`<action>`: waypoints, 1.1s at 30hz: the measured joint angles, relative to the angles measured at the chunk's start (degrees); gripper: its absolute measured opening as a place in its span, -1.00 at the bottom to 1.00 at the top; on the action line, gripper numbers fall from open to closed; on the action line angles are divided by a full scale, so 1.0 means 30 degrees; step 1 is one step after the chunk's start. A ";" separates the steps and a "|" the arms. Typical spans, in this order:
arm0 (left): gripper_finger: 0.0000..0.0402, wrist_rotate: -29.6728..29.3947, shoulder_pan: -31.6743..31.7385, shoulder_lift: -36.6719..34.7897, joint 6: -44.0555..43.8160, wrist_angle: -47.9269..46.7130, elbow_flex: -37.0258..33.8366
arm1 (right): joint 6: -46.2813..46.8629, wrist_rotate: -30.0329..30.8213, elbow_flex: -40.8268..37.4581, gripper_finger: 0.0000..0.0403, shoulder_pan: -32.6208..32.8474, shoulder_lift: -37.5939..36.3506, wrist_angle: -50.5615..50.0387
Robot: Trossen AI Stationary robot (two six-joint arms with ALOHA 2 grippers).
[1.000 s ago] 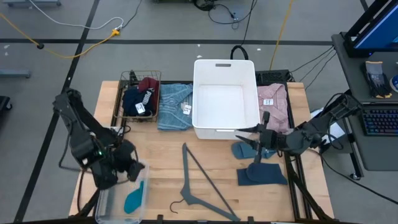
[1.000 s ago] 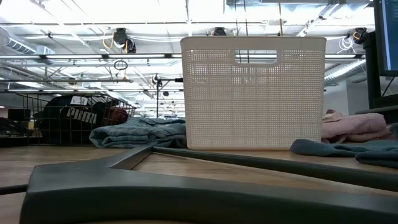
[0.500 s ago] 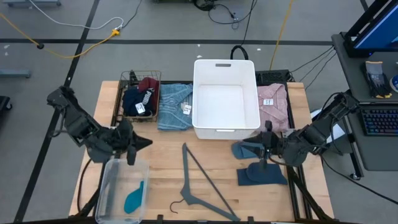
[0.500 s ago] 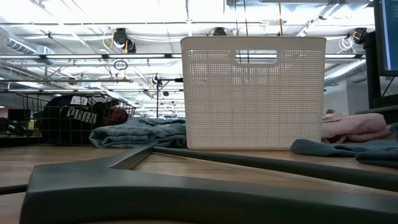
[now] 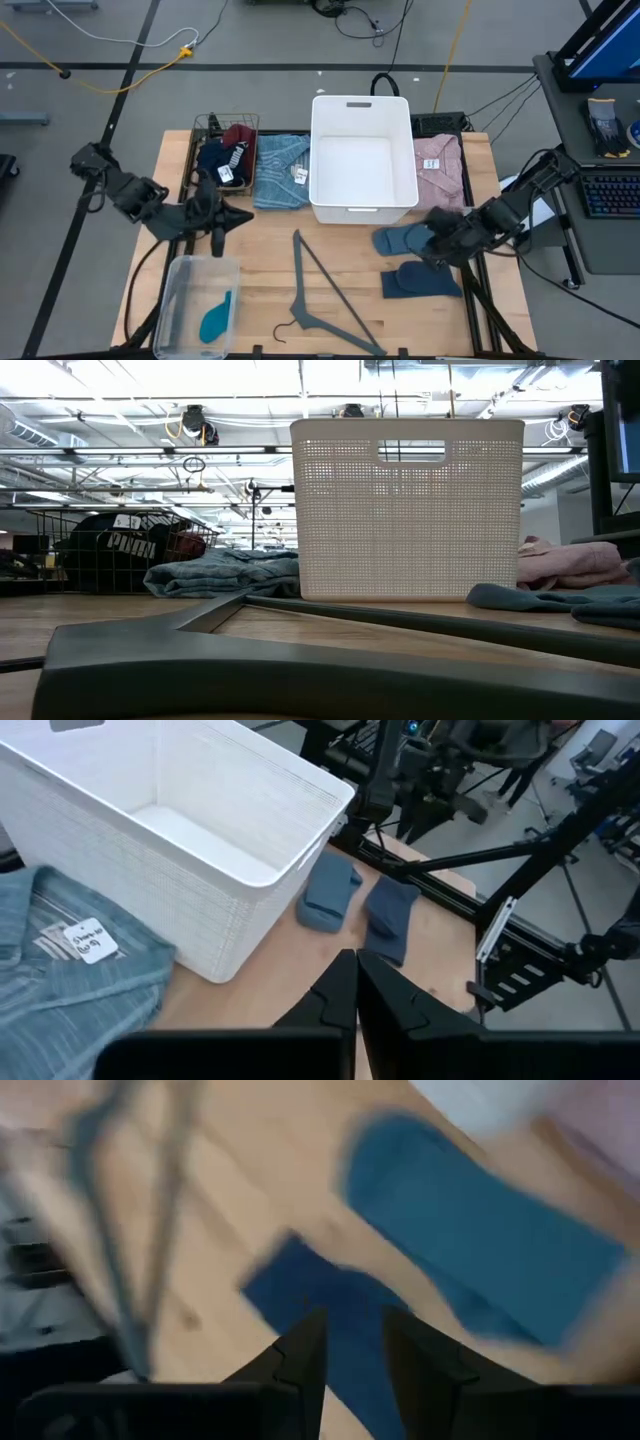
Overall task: Pick & Place Cloths
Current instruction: Put the gray sock into the transparent bin
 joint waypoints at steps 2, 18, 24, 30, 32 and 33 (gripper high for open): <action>-0.94 0.0379 0.0335 0.0001 0.0241 0.0004 0.0000 | 0.1805 -0.0428 0.0000 -0.56 -0.0034 0.0000 -0.1793; -0.94 0.1325 0.1520 0.0007 0.1378 0.0047 0.0000 | 0.5469 0.0406 -0.0493 -0.43 -0.0080 0.0109 -0.3664; -0.96 0.1332 0.1513 0.0007 0.1498 0.0047 0.0000 | 0.6441 -0.0837 -0.2871 -0.21 -0.0080 0.0117 -0.1413; -0.90 0.1325 0.1513 0.0007 0.1505 0.0002 0.0000 | 0.6750 -0.1072 -0.4844 0.01 -0.0275 0.0124 0.0163; -0.91 0.1325 0.1513 0.0007 0.1502 -0.0021 0.0000 | 0.7133 -0.1123 -0.5262 0.06 -0.0532 0.0117 0.0231; -0.93 0.1325 0.1513 0.0007 0.1497 -0.0027 0.0000 | 0.7307 -0.1135 -0.5441 0.08 -0.0647 0.0117 0.0218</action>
